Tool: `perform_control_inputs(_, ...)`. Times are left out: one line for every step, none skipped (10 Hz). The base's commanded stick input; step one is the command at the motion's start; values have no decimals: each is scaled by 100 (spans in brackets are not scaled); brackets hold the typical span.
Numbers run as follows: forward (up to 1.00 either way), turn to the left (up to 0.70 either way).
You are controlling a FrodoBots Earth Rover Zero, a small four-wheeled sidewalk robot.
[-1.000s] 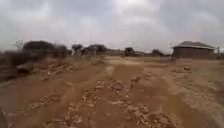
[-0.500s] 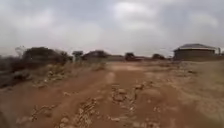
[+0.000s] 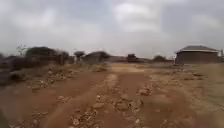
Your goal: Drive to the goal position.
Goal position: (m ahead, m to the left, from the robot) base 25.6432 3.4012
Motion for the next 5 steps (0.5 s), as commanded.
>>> perform_control_inputs(50, -50)
perform_control_inputs(50, -28)
perform_control_inputs(50, 0)
perform_control_inputs(50, 0)
perform_control_inputs(50, 0)
